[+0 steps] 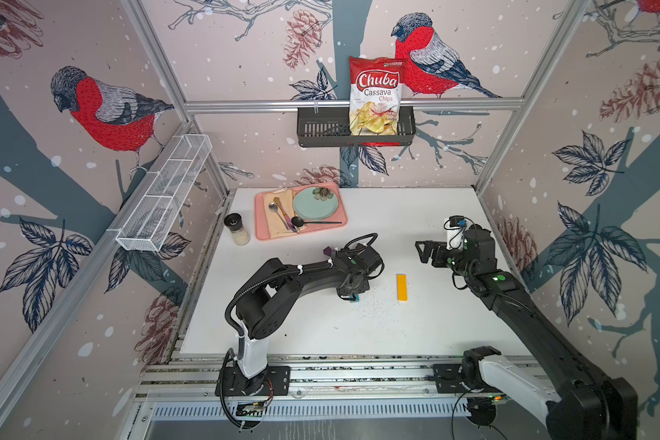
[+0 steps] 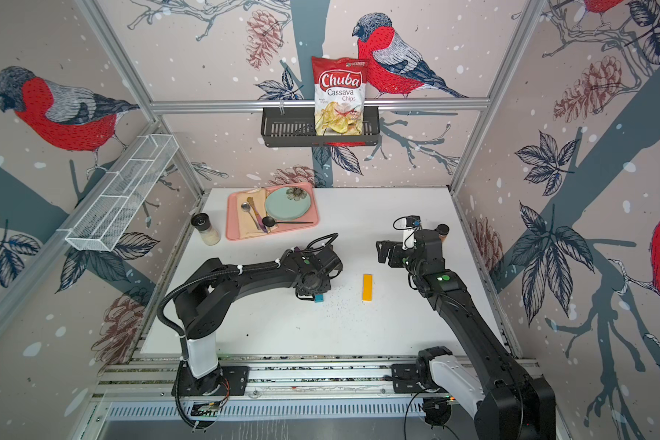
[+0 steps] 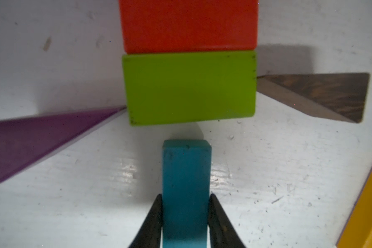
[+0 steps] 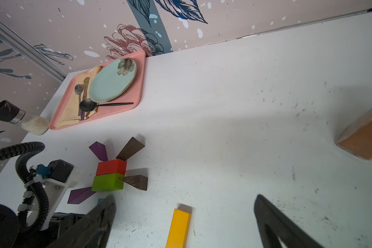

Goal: Assemble a small pinwheel with building blocks
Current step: Assemble the building block at the center of the board.

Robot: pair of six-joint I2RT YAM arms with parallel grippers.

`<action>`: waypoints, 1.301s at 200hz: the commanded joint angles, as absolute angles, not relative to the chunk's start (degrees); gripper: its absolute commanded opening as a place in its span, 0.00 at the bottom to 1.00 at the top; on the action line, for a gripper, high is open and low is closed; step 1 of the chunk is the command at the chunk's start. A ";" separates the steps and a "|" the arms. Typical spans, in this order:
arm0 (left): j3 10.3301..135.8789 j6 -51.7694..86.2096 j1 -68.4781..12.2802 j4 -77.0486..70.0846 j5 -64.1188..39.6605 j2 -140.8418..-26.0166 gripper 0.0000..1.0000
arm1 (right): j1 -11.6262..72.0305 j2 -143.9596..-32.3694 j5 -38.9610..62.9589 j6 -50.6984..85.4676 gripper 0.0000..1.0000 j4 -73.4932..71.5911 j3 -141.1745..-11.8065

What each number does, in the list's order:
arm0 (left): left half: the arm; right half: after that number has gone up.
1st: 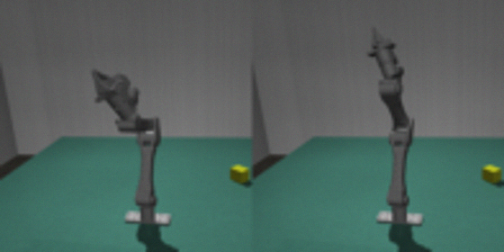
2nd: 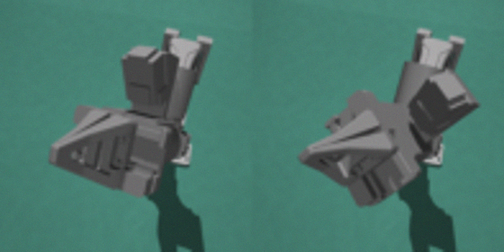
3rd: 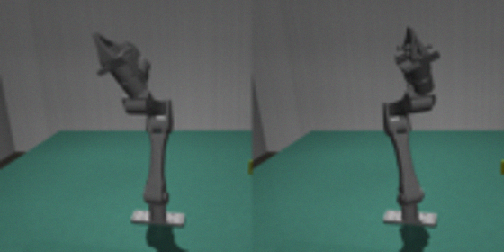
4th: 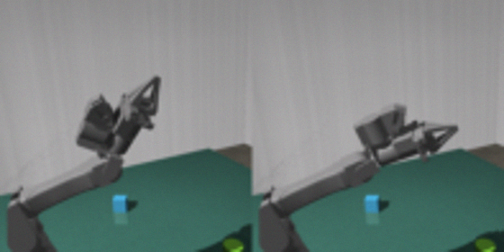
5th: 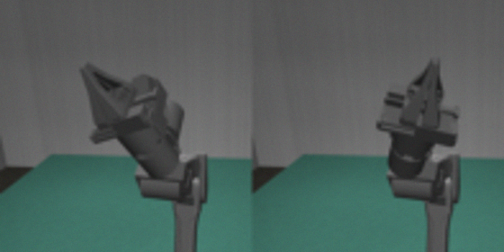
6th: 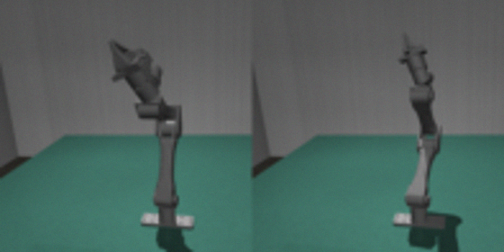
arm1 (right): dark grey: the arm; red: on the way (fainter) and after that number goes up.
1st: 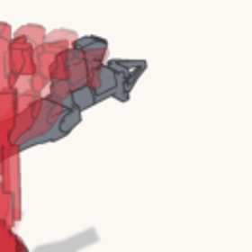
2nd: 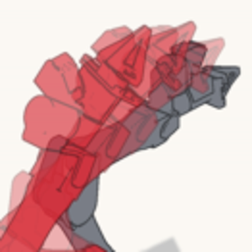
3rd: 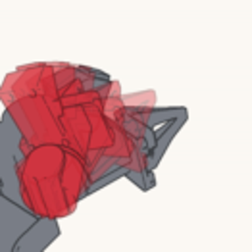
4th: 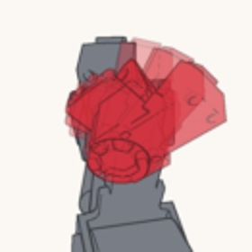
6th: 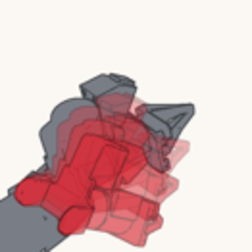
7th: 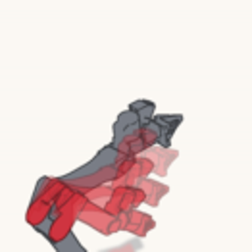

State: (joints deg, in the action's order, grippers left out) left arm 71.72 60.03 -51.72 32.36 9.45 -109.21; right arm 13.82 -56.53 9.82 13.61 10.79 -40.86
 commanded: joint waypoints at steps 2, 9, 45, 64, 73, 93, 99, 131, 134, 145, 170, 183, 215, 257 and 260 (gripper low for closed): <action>72.27 60.99 -51.40 33.49 10.86 -109.51 0.28 | 13.71 -56.43 10.55 13.89 1.00 9.84 -41.04; 72.27 61.00 -51.42 33.49 10.82 -109.51 0.28 | 13.71 -56.44 10.58 13.83 1.00 9.87 -41.04; 72.34 60.82 -51.00 33.31 10.72 -109.86 0.28 | 13.71 -56.49 10.88 13.81 1.00 9.85 -40.96; 72.38 60.91 -50.86 33.44 10.90 -109.98 0.28 | 13.77 -56.47 11.14 13.74 1.00 9.90 -41.00; 72.40 60.91 -50.80 33.27 10.83 -110.02 0.28 | 13.79 -56.51 11.10 13.79 0.99 9.84 -40.96; 72.42 60.52 -50.63 32.75 10.71 -110.18 0.28 | 13.72 -56.59 11.21 13.72 0.99 9.78 -40.87; 72.65 60.47 -50.58 32.79 10.64 -110.29 0.28 | 13.74 -56.66 11.25 13.77 0.99 9.80 -40.87; 73.12 60.38 -50.62 32.76 10.53 -110.74 0.28 | 13.75 -56.62 11.34 13.64 1.00 9.84 -40.87; 73.11 60.38 -50.61 32.70 10.54 -110.79 0.28 | 13.72 -56.60 11.34 13.65 1.00 9.91 -40.87; 73.12 60.38 -50.62 32.86 10.76 -110.77 0.28 | 13.73 -56.60 11.48 13.63 0.99 9.89 -40.87; 73.16 60.38 -50.58 32.86 10.90 -110.76 0.29 | 13.75 -56.51 11.56 13.66 0.99 9.84 -40.79; 73.39 60.25 -50.62 33.03 11.11 -110.85 0.28 | 13.72 -56.51 11.64 13.68 0.99 9.90 -40.79; 73.55 60.03 -50.52 32.96 11.26 -110.96 0.31 | 13.75 -56.50 11.60 13.62 0.99 9.98 -40.78; 73.67 59.85 -50.58 32.72 11.08 -111.20 0.43 | 13.72 -56.43 11.80 13.62 0.99 10.14 -40.78; 73.70 59.86 -50.50 32.62 11.07 -111.20 0.44 | 13.67 -56.43 11.83 13.62 0.99 10.14 -40.78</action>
